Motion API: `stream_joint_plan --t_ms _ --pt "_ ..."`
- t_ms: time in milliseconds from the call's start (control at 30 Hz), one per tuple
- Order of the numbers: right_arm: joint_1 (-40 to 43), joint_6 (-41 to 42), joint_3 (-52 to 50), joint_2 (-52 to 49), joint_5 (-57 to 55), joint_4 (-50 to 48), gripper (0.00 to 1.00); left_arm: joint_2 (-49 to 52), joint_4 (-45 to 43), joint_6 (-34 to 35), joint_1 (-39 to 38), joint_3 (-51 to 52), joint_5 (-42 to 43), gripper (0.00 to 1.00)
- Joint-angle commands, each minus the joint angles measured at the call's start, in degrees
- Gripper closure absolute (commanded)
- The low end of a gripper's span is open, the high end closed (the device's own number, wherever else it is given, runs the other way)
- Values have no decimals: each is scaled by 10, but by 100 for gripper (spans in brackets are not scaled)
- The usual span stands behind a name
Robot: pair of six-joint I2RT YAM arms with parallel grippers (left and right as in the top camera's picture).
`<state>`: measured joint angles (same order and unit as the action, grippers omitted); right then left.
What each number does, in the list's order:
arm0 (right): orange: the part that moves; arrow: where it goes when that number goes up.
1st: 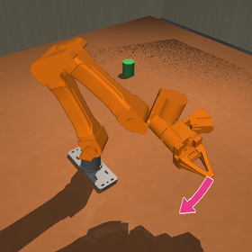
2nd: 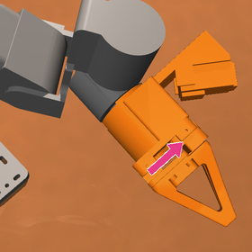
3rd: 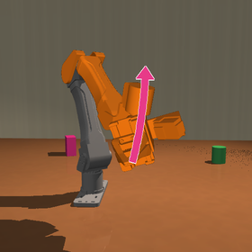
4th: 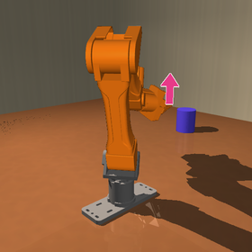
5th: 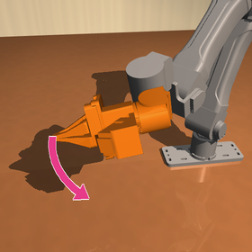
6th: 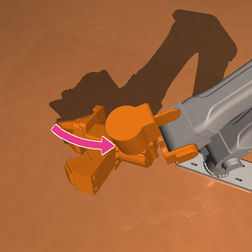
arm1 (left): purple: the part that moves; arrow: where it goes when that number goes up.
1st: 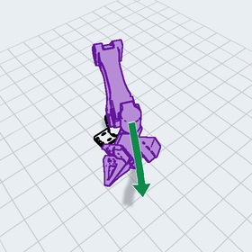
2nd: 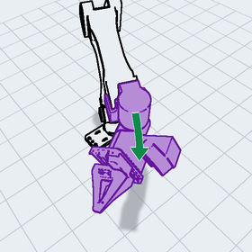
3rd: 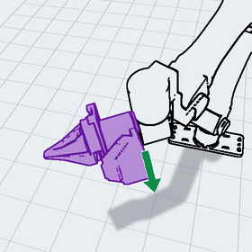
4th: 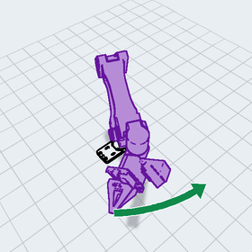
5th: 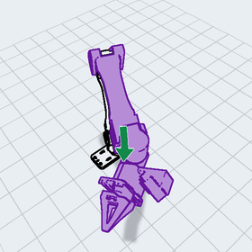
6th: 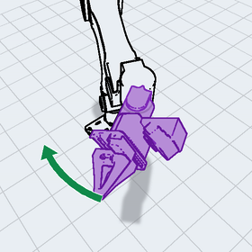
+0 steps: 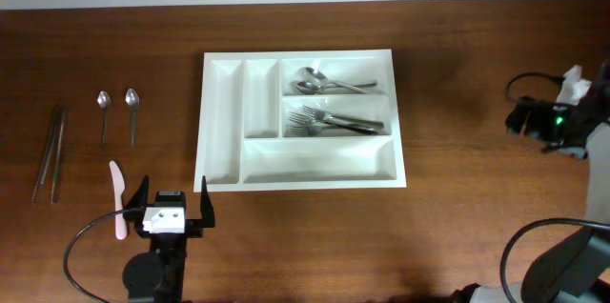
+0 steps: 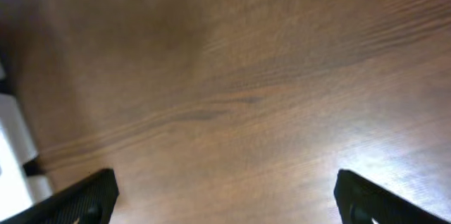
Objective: Pack container
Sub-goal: 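Withdraw the right gripper to the table's right side, then move the left gripper left over the metal chopsticks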
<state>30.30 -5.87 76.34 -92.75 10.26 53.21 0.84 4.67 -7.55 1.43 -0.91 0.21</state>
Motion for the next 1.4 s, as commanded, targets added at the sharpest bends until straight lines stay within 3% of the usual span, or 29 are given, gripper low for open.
stream_joint_plan --t_ms 0,267,967,1200,1367 --pt "1 9 -54 20 -8 -33 1 -4 0 -7 2 4 -2 1" --pt "1 23 -159 12 -80 -83 1 -4 0 -7 2 4 -2 1" --pt "1 23 -168 12 -80 -111 1 -4 -1 8 3 2 6 1" --pt "1 23 -168 12 -80 -111 2 6 125 30 4 -69 -41 1" --pt "1 23 -168 12 -80 -111 1 80 213 27 36 -179 -76 1"
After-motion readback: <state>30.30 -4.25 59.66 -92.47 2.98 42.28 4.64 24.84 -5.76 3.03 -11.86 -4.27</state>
